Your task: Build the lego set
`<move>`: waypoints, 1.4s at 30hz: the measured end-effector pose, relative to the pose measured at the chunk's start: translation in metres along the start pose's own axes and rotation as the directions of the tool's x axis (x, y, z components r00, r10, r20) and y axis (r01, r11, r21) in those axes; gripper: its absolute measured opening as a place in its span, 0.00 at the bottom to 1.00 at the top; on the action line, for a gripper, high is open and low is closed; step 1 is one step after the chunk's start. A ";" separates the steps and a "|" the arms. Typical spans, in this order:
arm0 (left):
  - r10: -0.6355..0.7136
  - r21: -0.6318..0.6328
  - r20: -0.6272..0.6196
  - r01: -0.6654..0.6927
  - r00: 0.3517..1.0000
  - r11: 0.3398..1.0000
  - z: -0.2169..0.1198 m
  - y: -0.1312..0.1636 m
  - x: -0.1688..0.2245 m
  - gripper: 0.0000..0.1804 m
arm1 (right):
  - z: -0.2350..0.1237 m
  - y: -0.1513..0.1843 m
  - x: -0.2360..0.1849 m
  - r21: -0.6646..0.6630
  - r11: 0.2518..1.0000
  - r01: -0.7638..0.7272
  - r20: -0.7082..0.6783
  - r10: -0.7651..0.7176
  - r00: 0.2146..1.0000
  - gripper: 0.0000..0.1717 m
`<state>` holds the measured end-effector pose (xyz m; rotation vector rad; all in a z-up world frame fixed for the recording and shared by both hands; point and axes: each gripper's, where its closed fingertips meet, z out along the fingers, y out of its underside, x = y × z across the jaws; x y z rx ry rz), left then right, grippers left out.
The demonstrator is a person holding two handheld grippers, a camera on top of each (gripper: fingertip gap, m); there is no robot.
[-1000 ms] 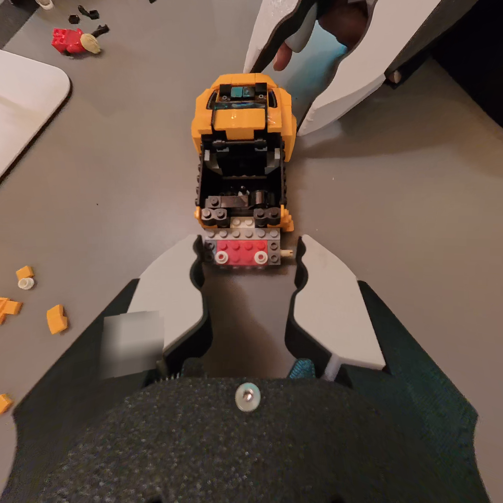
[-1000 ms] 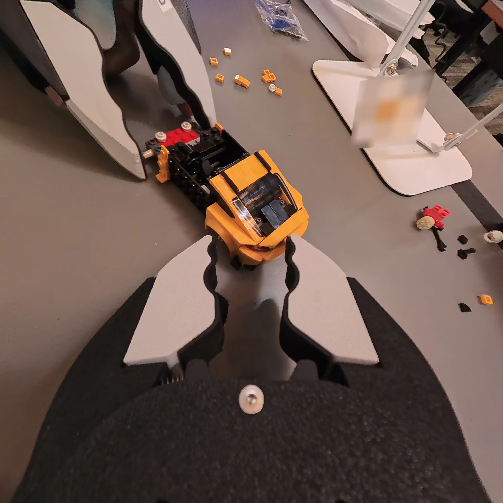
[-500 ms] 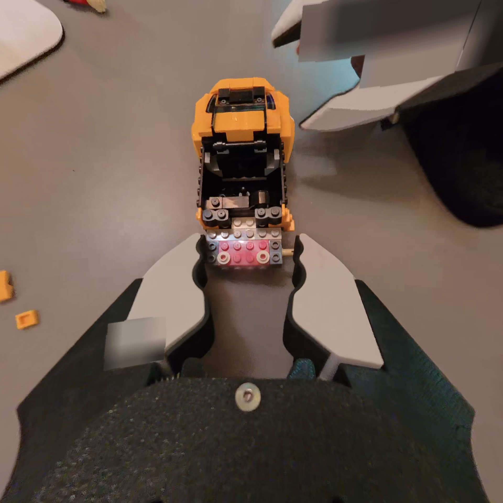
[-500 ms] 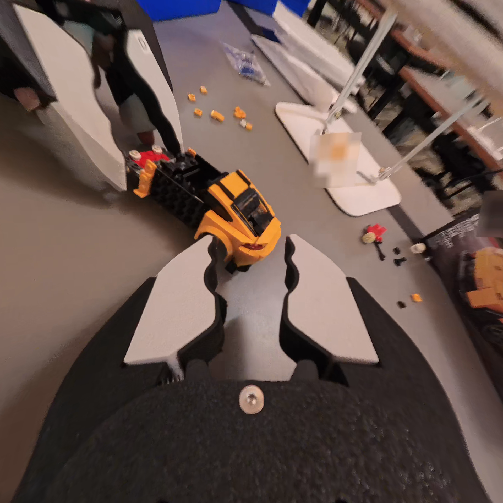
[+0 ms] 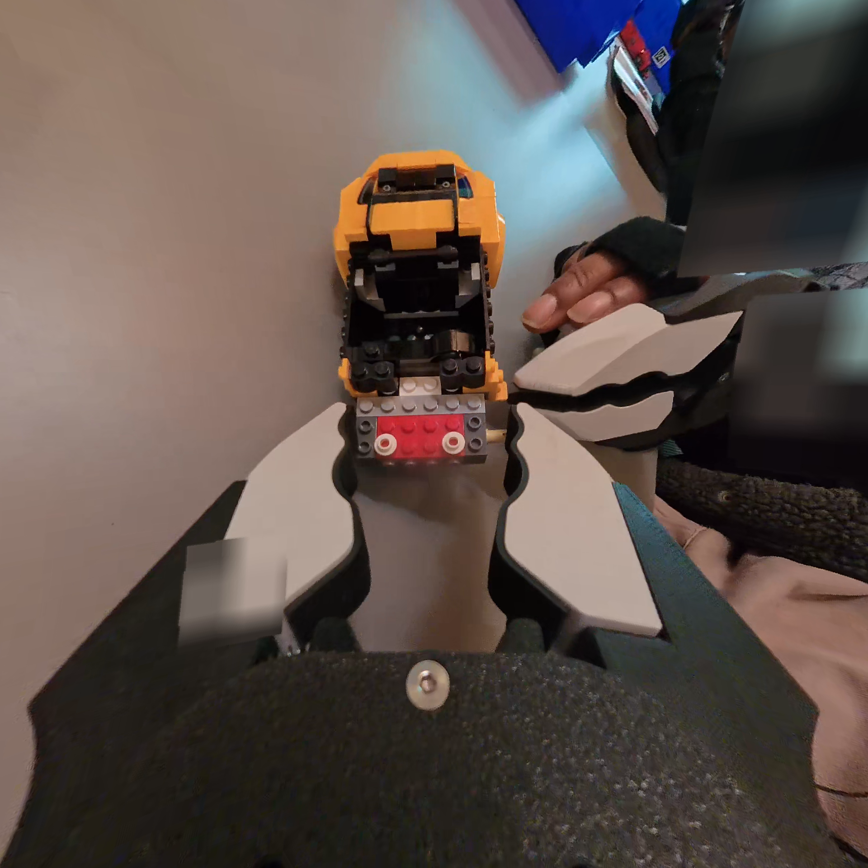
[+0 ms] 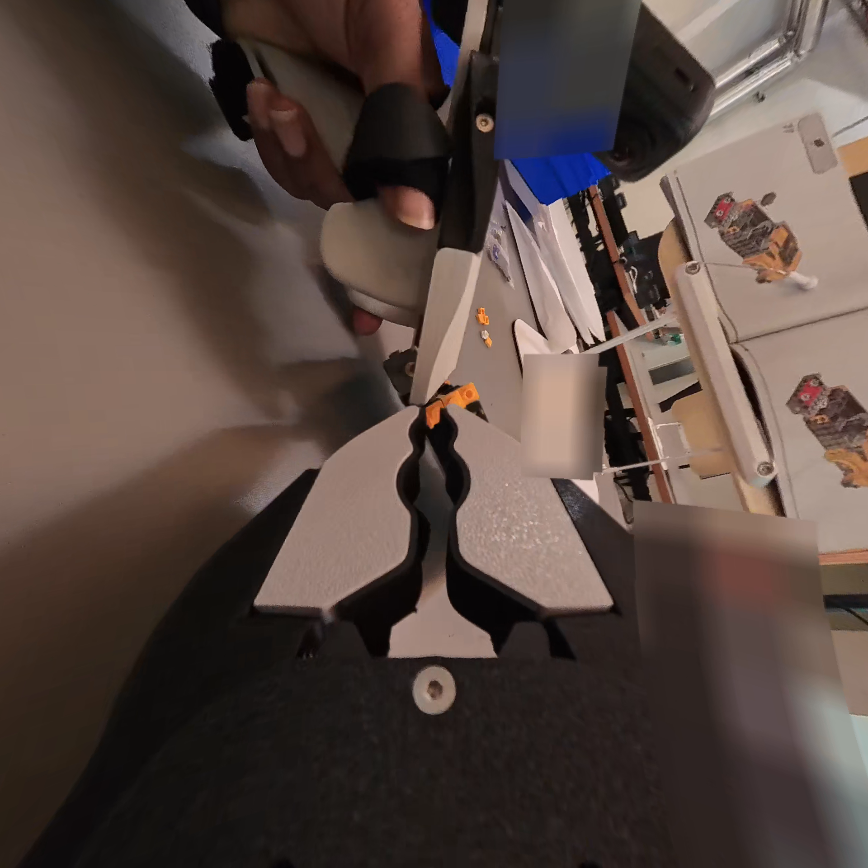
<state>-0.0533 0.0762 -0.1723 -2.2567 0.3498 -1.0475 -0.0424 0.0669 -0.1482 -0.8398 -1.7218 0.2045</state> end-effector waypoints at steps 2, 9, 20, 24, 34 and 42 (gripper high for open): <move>-0.010 -0.001 -0.003 0.010 1.000 1.000 0.000 0.000 -0.001 0.34 | 0.001 0.001 -0.001 -0.004 1.000 0.006 -0.002 -0.006 1.000 0.02; 0.024 -0.015 0.023 -0.024 0.999 1.000 0.001 0.003 -0.001 0.34 | 0.000 0.002 -0.006 0.009 0.992 -0.124 0.075 0.123 0.990 0.01; -0.016 0.033 -0.005 0.016 1.000 0.999 0.001 -0.001 0.004 0.34 | 0.001 0.004 -0.002 -0.066 0.923 -0.378 0.113 0.383 0.917 0.04; -0.018 0.033 -0.019 0.019 1.000 0.999 0.002 0.000 0.005 0.34 | 0.000 0.005 -0.004 -0.089 0.878 -0.470 0.155 0.479 0.864 0.04; 0.083 0.041 0.023 -0.084 0.996 0.996 0.001 -0.001 0.007 0.33 | -0.004 0.010 -0.003 -0.118 0.813 -0.571 0.198 0.582 0.788 0.04; 0.213 0.036 0.163 -0.221 0.963 0.975 0.001 -0.005 0.005 0.33 | -0.004 0.014 -0.005 -0.164 0.750 -0.641 0.229 0.661 0.715 0.03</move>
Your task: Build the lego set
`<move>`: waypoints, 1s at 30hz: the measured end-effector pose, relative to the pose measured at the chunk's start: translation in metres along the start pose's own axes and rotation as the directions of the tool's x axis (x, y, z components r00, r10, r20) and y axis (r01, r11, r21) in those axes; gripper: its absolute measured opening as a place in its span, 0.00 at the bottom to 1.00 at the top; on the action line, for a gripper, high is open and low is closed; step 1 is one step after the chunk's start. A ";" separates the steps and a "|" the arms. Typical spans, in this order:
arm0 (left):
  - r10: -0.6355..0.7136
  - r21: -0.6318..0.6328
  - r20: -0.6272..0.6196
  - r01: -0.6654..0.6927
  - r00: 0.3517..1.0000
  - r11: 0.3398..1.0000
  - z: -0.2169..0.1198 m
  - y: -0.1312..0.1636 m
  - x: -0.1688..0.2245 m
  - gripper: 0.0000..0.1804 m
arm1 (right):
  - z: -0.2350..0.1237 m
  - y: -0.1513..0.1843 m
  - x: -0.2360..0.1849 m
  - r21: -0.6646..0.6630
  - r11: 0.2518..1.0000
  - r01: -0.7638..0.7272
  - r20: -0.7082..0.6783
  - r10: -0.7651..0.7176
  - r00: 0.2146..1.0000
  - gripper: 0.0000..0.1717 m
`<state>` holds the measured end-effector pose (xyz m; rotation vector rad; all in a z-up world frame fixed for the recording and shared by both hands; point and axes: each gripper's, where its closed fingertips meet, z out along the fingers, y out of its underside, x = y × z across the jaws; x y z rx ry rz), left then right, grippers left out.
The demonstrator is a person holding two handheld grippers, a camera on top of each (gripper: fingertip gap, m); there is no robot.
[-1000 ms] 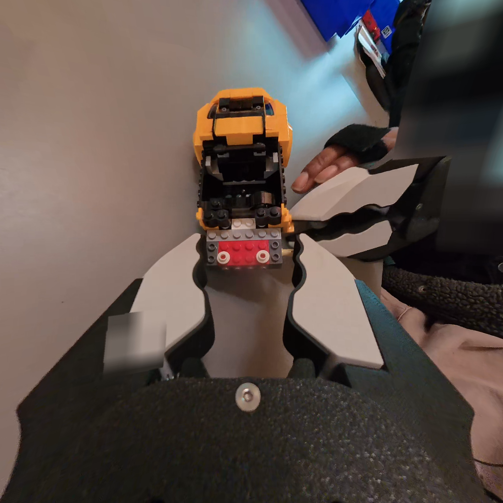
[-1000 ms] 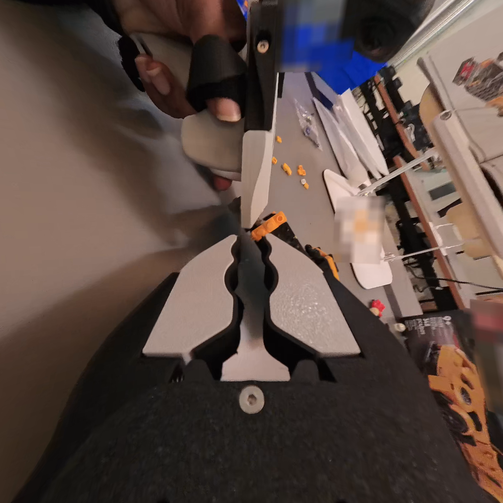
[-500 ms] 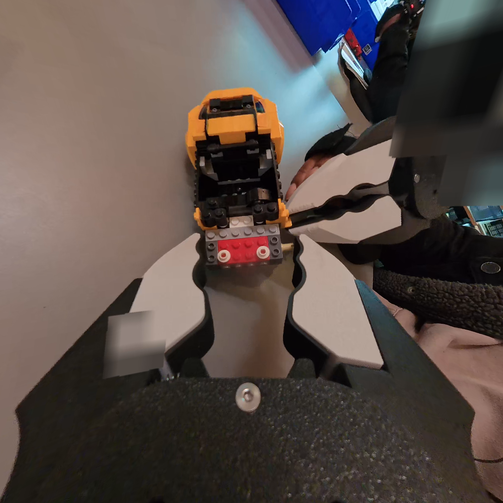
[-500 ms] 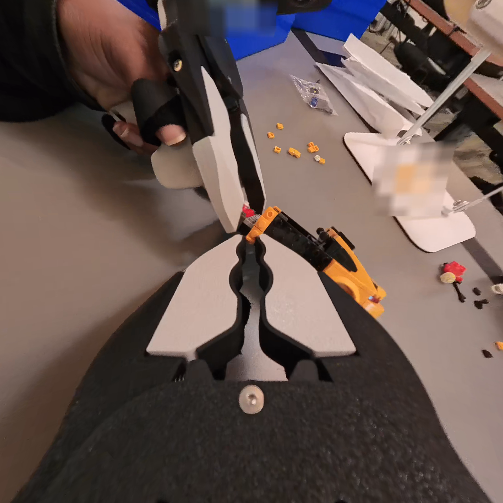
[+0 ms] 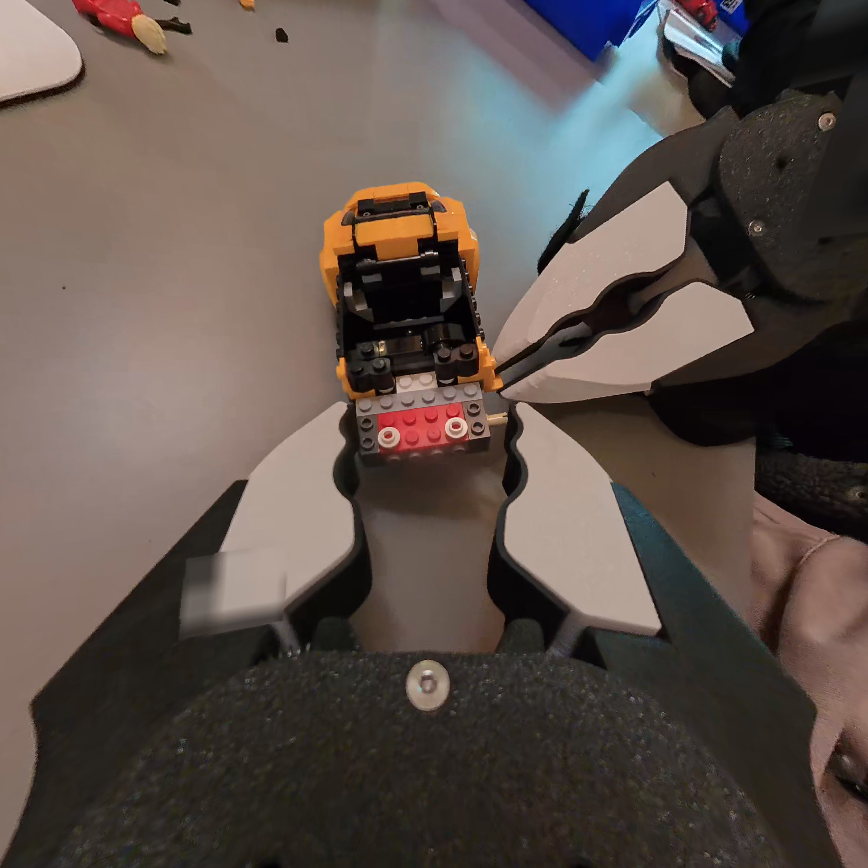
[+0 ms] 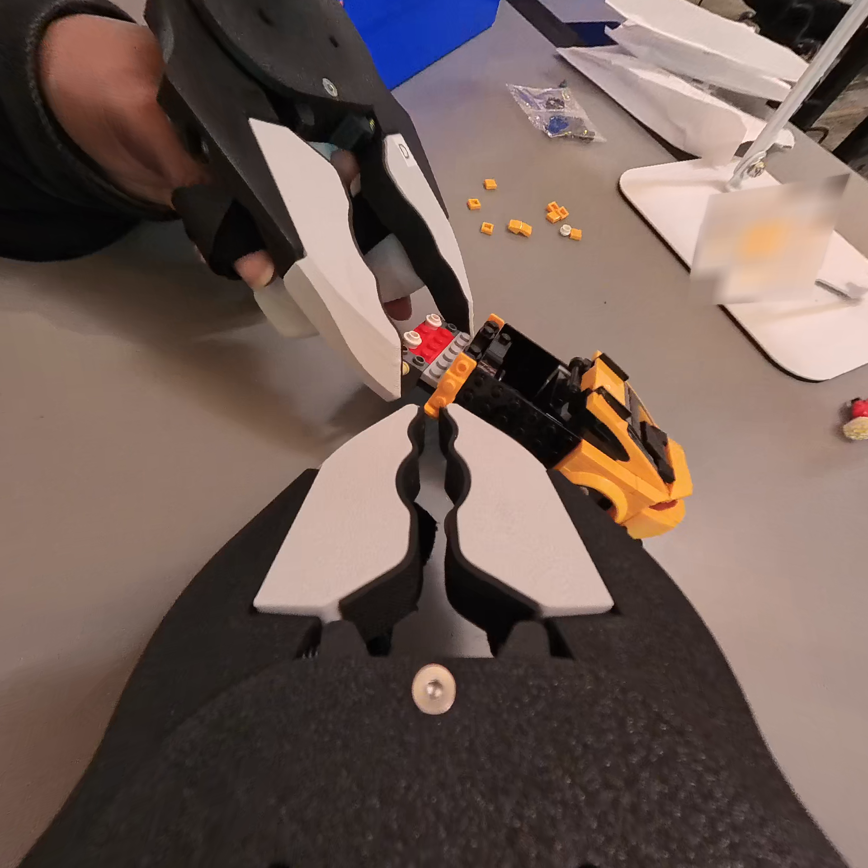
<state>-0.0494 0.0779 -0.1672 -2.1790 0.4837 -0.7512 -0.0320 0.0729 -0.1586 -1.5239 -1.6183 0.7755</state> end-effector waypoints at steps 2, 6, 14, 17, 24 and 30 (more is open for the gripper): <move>0.016 -0.001 0.023 -0.016 1.000 1.000 0.001 0.000 -0.001 0.33 | 0.000 0.001 0.001 -0.008 1.000 0.011 -0.006 -0.011 1.000 0.03; 0.020 0.001 0.034 -0.020 0.999 1.000 0.001 0.000 -0.001 0.33 | 0.000 0.002 0.001 -0.007 1.000 0.016 -0.007 -0.016 1.000 0.03; -0.132 -0.008 -0.097 0.132 0.986 0.991 0.000 0.001 0.004 0.33 | -0.004 -0.004 0.000 0.023 0.979 0.204 -0.063 -0.202 0.977 0.02; -0.153 -0.016 -0.119 0.152 0.981 0.988 0.000 0.002 0.005 0.33 | -0.005 -0.004 -0.002 0.021 0.955 0.295 -0.085 -0.292 0.953 0.02; -0.203 -0.028 -0.132 0.201 0.970 0.979 -0.002 0.003 -0.001 0.33 | -0.012 -0.006 -0.004 0.017 0.864 0.502 -0.150 -0.495 0.856 0.00; -0.186 -0.012 -0.128 0.186 0.974 0.983 -0.010 0.000 -0.004 0.33 | -0.014 -0.006 0.001 0.023 0.879 0.477 -0.166 -0.467 0.868 0.00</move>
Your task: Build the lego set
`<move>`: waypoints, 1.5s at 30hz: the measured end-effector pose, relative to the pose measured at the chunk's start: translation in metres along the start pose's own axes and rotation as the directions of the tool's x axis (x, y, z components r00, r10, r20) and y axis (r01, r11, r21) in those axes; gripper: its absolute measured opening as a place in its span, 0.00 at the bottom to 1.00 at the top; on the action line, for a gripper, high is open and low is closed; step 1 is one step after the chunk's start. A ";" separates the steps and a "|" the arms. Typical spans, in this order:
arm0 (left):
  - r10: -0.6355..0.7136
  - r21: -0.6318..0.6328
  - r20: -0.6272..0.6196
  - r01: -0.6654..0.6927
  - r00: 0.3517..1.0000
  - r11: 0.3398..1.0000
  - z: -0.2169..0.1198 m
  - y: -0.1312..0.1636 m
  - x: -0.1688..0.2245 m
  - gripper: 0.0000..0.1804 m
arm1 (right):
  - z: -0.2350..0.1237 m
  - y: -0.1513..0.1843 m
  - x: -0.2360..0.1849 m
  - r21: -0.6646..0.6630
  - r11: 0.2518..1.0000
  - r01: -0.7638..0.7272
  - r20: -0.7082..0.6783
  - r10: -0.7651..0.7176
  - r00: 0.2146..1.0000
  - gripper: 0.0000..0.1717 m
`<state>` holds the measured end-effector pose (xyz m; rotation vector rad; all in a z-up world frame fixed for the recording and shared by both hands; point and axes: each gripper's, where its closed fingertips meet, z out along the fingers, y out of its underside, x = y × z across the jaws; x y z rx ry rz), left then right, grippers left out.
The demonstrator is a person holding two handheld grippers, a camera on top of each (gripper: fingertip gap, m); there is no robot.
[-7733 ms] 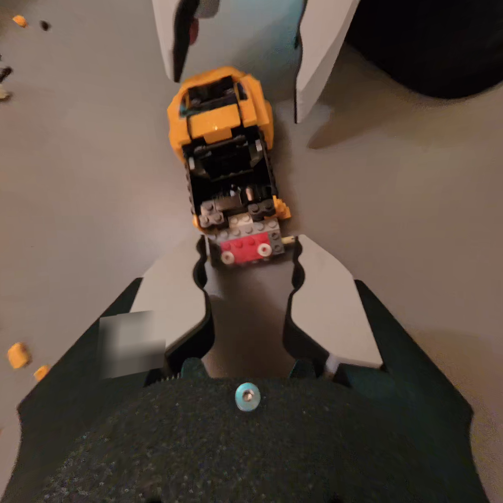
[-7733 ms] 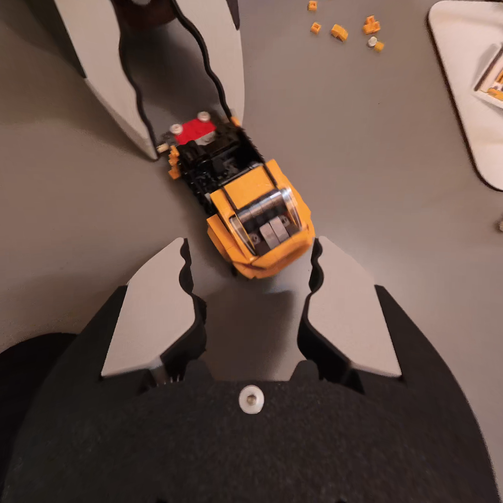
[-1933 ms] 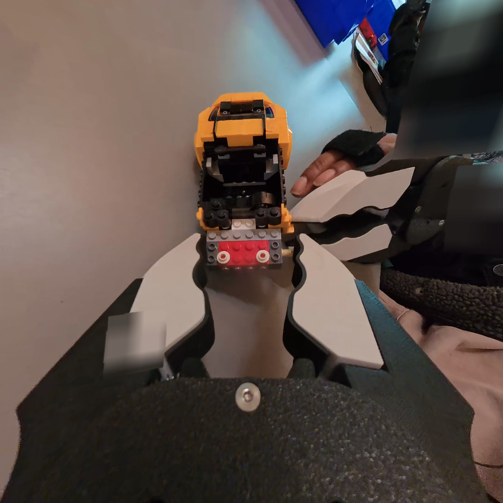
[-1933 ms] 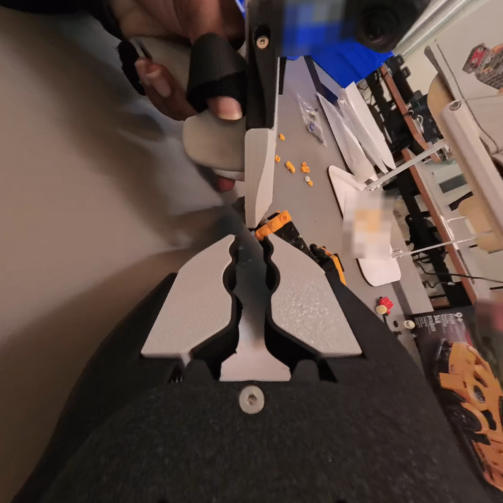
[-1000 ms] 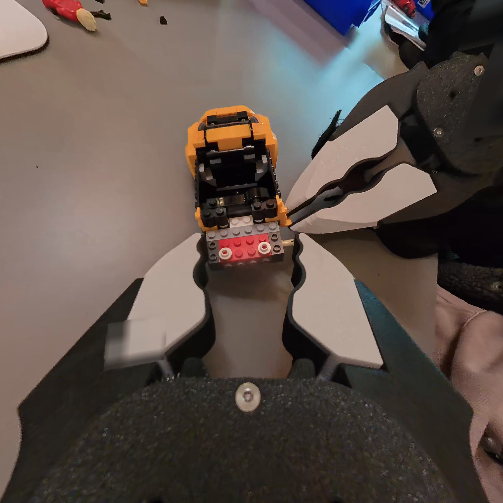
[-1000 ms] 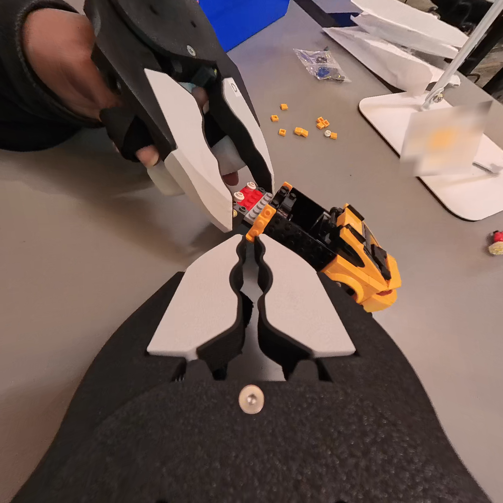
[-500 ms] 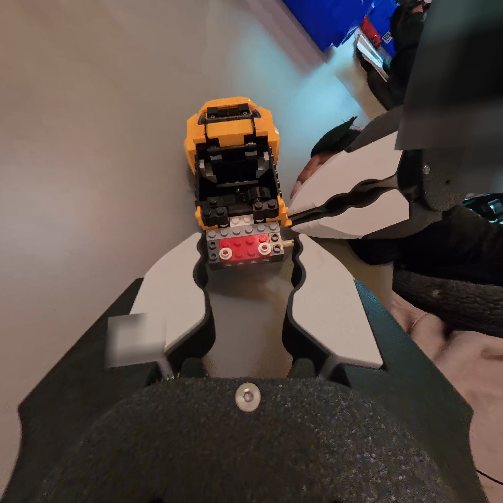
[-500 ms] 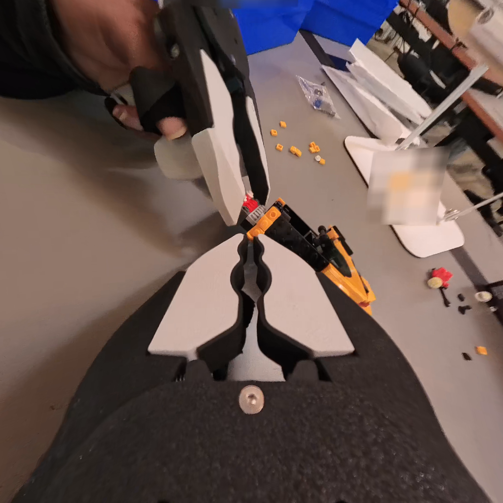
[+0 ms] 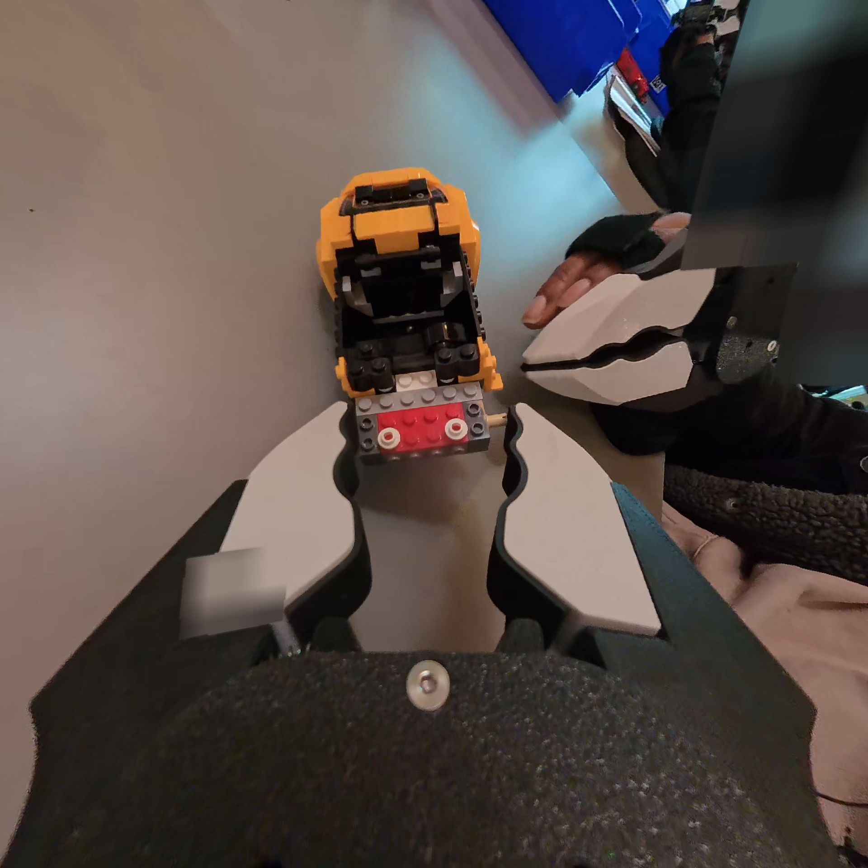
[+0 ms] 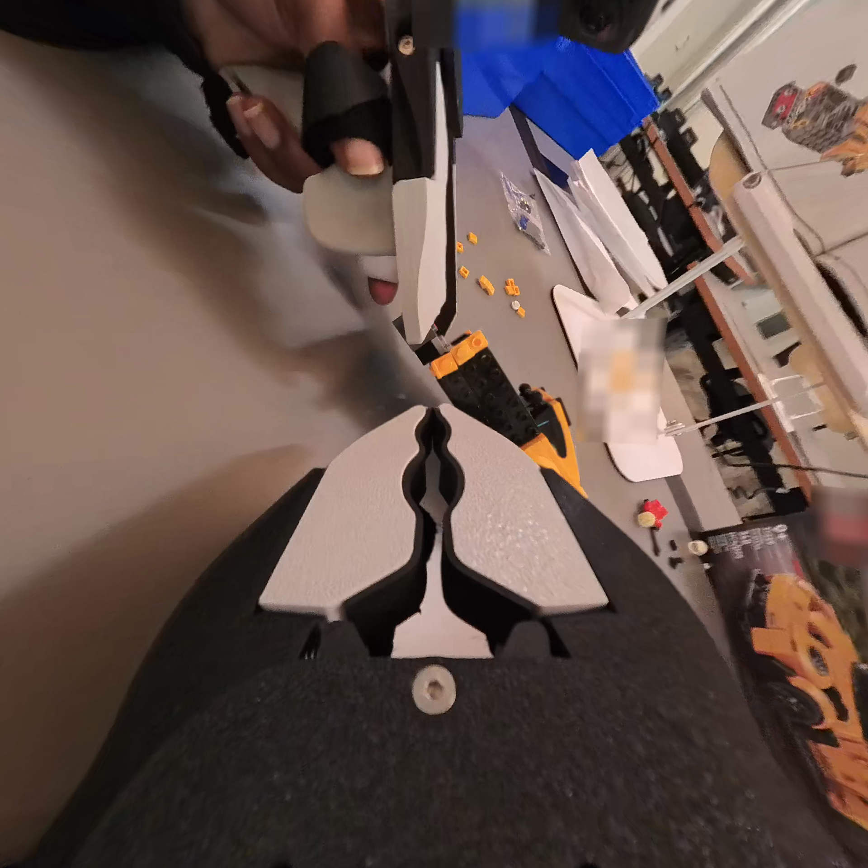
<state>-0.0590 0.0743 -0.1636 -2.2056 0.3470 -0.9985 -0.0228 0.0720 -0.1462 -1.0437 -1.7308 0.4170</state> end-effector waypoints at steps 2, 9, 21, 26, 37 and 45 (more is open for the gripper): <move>-0.003 0.008 0.002 0.003 1.000 1.000 0.002 -0.001 0.002 0.33 | 0.003 0.001 0.003 -0.015 0.997 -0.079 -0.004 0.079 0.997 0.00; 0.030 0.045 0.058 -0.033 0.998 0.998 0.007 -0.002 0.008 0.33 | 0.007 -0.002 0.002 -0.046 0.906 -0.421 0.084 0.423 0.902 0.06; -0.011 0.152 0.137 -0.010 0.990 0.988 0.010 -0.006 0.010 0.33 | 0.010 0.003 0.002 -0.115 0.720 -0.684 0.015 0.690 0.724 0.04; -0.023 0.144 0.110 0.007 0.994 0.990 0.010 -0.006 0.011 0.33 | 0.009 0.003 0.004 -0.103 0.835 -0.540 -0.030 0.540 0.841 0.04; 0.011 0.114 0.131 -0.026 0.991 0.993 -0.003 -0.006 -0.006 0.33 | -0.008 -0.002 0.016 -0.015 0.944 -0.330 -0.081 0.328 0.941 0.02; -0.014 0.100 0.082 0.005 0.997 0.995 0.002 -0.004 0.001 0.33 | 0.000 0.037 -0.029 -0.295 0.924 -0.244 0.131 0.292 0.947 0.04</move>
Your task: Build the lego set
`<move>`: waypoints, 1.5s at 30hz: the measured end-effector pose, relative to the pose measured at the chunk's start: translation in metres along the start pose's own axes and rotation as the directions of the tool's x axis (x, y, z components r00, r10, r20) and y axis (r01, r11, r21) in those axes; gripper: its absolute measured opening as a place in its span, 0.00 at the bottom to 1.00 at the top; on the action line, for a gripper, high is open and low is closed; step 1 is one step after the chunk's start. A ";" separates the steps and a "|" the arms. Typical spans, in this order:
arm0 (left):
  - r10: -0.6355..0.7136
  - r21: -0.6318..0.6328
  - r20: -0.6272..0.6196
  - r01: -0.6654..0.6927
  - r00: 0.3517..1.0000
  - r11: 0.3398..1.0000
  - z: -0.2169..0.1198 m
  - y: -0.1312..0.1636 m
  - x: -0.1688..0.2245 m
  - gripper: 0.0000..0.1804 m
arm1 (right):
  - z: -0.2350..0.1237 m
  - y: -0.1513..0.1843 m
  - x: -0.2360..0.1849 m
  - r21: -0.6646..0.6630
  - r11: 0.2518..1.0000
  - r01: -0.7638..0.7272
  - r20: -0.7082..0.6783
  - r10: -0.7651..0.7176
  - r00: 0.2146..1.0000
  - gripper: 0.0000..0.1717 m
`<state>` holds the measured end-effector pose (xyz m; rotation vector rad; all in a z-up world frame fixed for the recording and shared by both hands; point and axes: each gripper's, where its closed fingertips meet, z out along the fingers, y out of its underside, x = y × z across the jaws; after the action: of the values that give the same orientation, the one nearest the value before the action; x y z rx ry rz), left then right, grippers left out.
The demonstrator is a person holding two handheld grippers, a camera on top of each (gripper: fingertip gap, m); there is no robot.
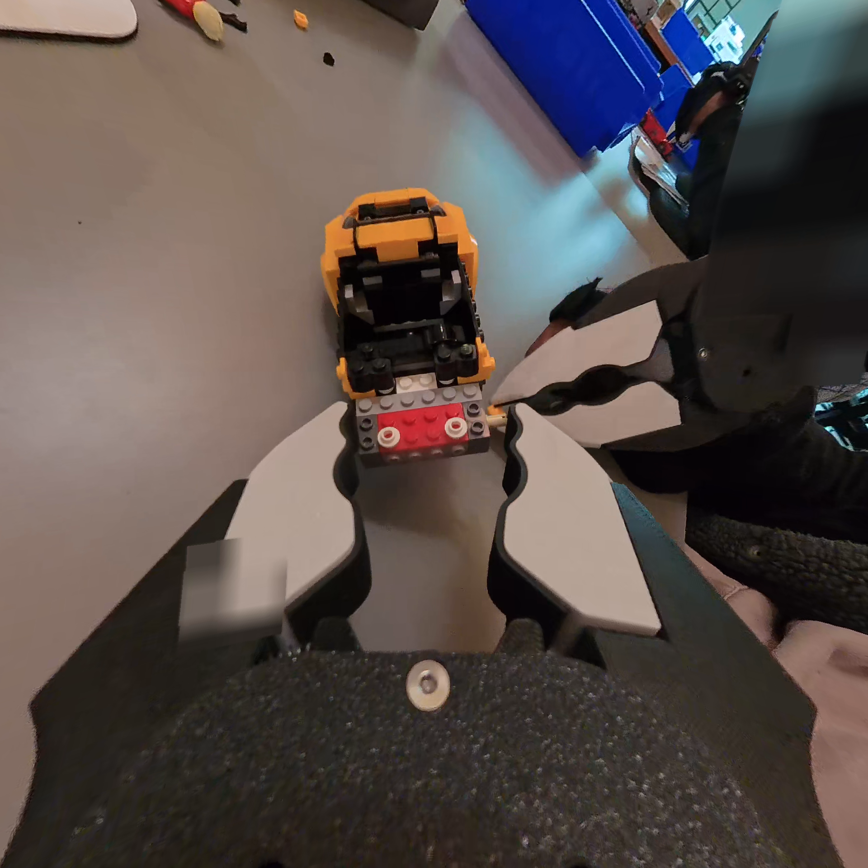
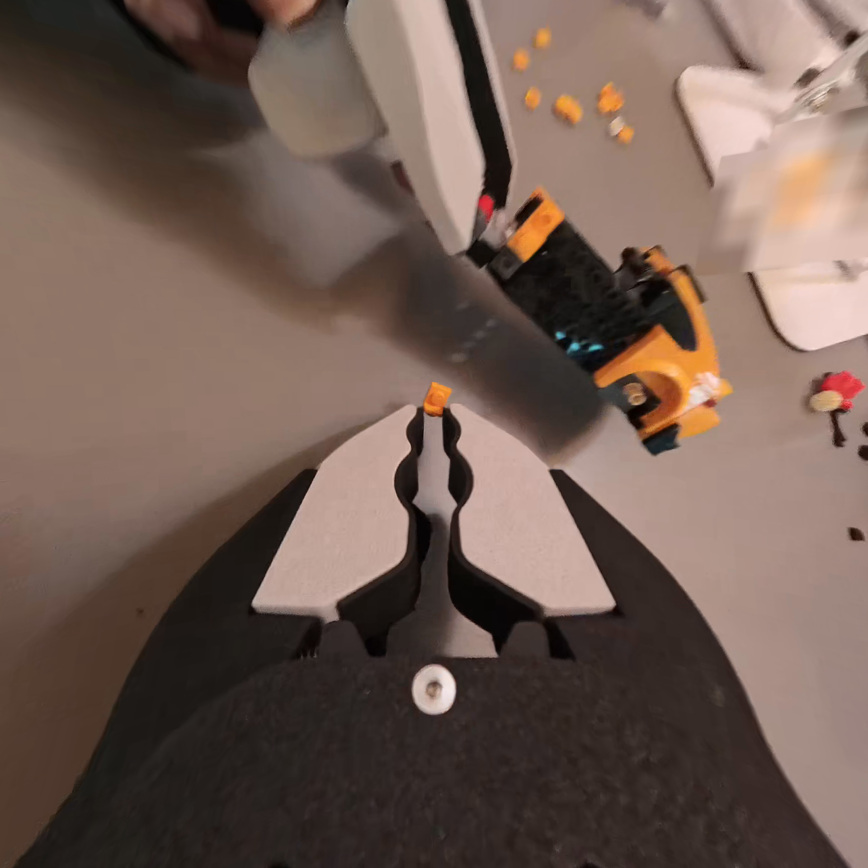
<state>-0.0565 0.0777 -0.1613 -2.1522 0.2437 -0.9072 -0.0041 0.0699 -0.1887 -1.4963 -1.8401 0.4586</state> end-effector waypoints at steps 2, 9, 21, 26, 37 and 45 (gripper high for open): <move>0.012 -0.005 0.008 -0.012 1.000 1.000 0.001 0.001 0.000 0.33 | 0.001 0.002 -0.007 -0.018 1.000 0.003 0.047 -0.003 0.999 0.12; 0.069 -0.015 0.041 -0.068 0.997 0.998 0.005 0.005 0.004 0.33 | -0.022 -0.049 0.015 0.242 0.948 -0.205 0.004 0.211 0.978 0.12; 0.184 -0.025 0.154 -0.183 0.971 0.983 0.010 0.009 0.010 0.33 | -0.008 -0.041 0.020 0.209 0.885 -0.417 0.020 0.422 0.906 0.06; 0.163 -0.019 0.196 -0.163 0.967 0.987 0.012 0.013 0.008 0.33 | -0.005 -0.036 0.015 0.185 0.879 -0.439 -0.029 0.451 0.892 0.04; 0.182 -0.074 0.161 -0.172 0.970 0.982 0.017 0.024 0.009 0.34 | 0.002 -0.022 0.013 0.131 0.871 -0.474 -0.050 0.483 0.874 0.05; 0.387 -0.206 0.217 -0.346 0.896 0.916 0.016 0.035 -0.001 0.28 | 0.010 -0.010 0.005 0.025 0.910 -0.414 -0.034 0.415 0.909 0.07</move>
<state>-0.0425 0.0632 -0.1940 -2.2389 0.5910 -0.3997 -0.0186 0.0739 -0.1874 -1.8774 -1.4784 0.6385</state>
